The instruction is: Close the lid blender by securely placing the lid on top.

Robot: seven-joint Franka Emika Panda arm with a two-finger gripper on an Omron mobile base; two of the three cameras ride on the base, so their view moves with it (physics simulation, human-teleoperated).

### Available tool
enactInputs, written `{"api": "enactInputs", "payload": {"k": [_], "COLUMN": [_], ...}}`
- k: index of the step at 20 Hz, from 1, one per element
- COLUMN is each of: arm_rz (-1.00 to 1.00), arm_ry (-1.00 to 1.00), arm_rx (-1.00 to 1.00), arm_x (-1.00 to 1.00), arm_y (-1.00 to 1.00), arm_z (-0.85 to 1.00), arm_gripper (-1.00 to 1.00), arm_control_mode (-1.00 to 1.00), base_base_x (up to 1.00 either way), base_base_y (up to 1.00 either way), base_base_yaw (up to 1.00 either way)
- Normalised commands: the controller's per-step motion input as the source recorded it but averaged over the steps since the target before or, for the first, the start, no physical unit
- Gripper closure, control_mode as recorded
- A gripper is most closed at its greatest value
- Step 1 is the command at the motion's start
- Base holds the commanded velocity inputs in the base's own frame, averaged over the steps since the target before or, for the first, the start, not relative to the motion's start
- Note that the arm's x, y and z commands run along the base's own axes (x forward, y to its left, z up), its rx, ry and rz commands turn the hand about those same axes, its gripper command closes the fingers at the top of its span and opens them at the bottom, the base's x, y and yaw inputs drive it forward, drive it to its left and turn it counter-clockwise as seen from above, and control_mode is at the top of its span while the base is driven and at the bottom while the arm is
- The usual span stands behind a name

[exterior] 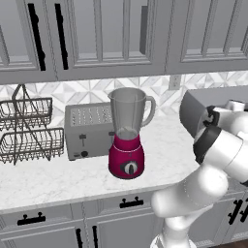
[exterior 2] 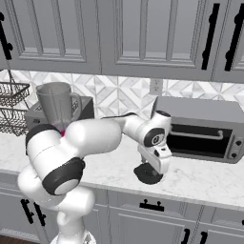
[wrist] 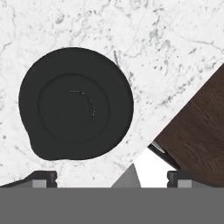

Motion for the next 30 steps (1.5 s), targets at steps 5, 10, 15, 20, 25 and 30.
{"api": "enactInputs", "payload": {"k": [5, 10, 15, 20, 25, 30], "arm_rz": [0.00, 0.00, 0.01, 0.00, 0.01, 0.03], "arm_ry": [0.00, 0.00, 0.00, 0.00, 0.00, 0.00], "arm_rx": [-0.05, 0.00, 0.00, 0.00, 0.00, -0.02], "arm_x": [0.35, 0.15, 0.17, 0.13, 0.02, -0.06], "arm_y": [0.00, 0.00, -0.01, 0.00, -0.10, 0.00], "arm_z": [-0.24, -0.29, -0.26, -0.27, -0.25, -0.17], "arm_gripper": [-1.00, -1.00, -1.00, -1.00, -1.00, -1.00], "arm_control_mode": [-1.00, -1.00, -1.00, -1.00, -1.00, -1.00], "base_base_x": [0.00, 0.00, 0.00, 0.00, 0.00, 0.00], "base_base_y": [0.00, 0.00, 0.00, 0.00, 0.00, 0.00], "base_base_yaw": [0.00, 0.00, 0.00, 0.00, 0.00, 0.00]}}
